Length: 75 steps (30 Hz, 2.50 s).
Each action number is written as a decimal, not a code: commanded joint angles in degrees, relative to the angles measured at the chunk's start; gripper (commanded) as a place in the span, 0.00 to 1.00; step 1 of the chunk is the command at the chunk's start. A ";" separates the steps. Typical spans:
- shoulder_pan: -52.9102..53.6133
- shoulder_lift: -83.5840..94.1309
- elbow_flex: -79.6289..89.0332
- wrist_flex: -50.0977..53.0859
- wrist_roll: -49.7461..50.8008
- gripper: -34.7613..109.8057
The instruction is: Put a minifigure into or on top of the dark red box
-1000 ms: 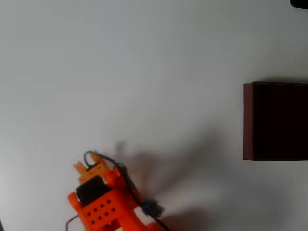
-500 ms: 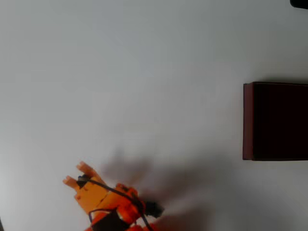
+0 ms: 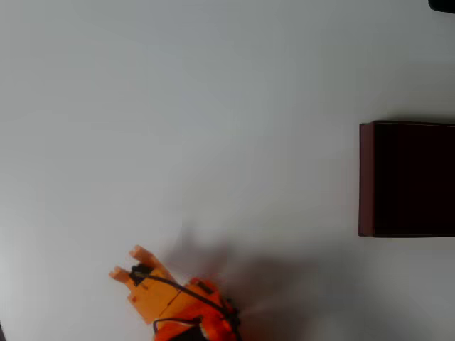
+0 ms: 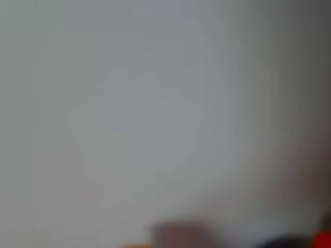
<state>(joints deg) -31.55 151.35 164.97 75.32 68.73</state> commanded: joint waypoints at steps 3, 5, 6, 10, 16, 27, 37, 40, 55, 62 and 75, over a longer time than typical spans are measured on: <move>2.29 2.11 1.58 0.18 -1.76 0.33; 2.90 3.60 2.11 0.18 -2.99 0.32; 3.34 4.39 2.46 0.44 -3.16 0.31; 4.04 9.14 3.78 2.20 -4.13 0.32; 2.29 9.05 4.13 2.29 -2.20 0.34; -3.78 5.62 2.99 2.81 0.53 0.35; 1.58 -31.82 -10.20 -4.48 -6.24 0.33; 2.72 -45.26 -17.93 -2.90 -7.73 0.28; 2.99 -26.63 -8.26 -2.29 -2.02 0.36; 9.32 -33.66 -10.20 -2.81 -4.83 0.35; 10.37 -25.49 -3.87 -0.35 0.97 0.34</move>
<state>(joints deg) -21.36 122.70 158.91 73.12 67.50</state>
